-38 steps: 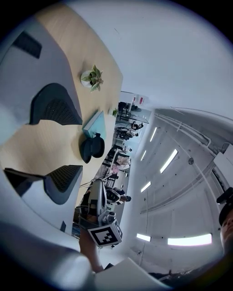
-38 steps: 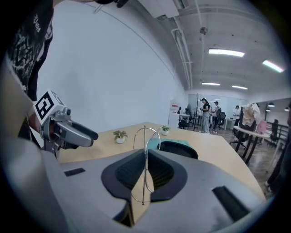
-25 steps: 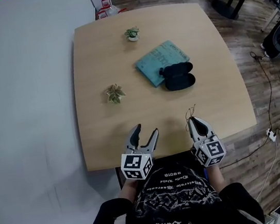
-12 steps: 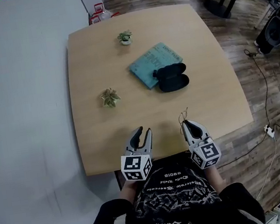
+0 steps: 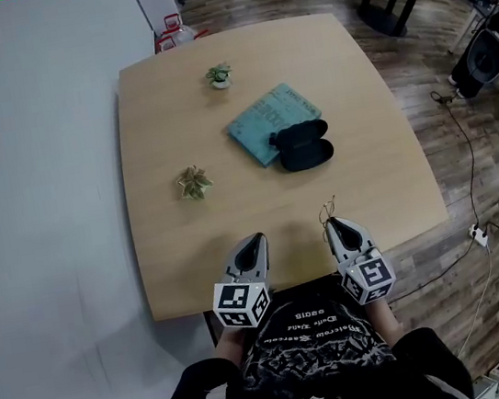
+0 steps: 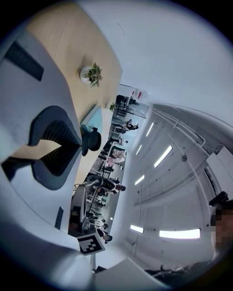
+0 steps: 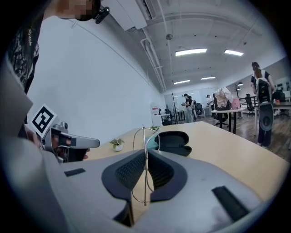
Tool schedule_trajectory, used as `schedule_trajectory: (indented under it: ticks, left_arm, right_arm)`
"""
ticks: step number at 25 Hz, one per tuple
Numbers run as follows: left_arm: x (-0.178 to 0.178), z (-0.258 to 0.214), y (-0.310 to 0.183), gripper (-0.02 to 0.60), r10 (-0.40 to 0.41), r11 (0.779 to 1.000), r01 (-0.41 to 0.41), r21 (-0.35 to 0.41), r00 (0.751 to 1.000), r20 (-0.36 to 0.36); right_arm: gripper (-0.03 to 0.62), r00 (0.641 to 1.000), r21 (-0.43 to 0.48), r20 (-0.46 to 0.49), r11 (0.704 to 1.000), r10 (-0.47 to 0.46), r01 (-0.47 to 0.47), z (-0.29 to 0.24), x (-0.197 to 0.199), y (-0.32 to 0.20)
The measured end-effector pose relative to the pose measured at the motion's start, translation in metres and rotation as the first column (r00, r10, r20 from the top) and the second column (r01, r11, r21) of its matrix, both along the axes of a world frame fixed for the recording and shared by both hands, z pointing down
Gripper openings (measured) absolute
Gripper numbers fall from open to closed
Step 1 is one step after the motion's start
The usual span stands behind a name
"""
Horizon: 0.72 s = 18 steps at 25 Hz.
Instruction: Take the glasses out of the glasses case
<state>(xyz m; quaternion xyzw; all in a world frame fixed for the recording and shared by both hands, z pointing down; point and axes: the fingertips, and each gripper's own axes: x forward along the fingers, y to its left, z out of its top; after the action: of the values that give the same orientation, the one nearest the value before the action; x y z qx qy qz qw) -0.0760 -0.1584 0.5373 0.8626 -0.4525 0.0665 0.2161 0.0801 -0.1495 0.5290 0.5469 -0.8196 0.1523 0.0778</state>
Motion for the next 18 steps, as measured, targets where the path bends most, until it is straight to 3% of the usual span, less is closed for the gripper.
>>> schedule_trajectory:
  ticks: [7, 18]
  left_arm:
    - [-0.015, 0.006, -0.004, 0.005, -0.08, 0.997, 0.081, -0.006, 0.996, 0.024]
    - [-0.014, 0.006, -0.003, 0.004, -0.047, 0.999, 0.047, 0.008, 0.999, 0.022]
  right_arm:
    - [0.024, 1.0, 0.002, 0.002, 1.0, 0.009, -0.009, -0.003, -0.003, 0.001]
    - [0.023, 0.999, 0.009, -0.008, 0.999, 0.036, -0.036, -0.002, -0.001, 0.007]
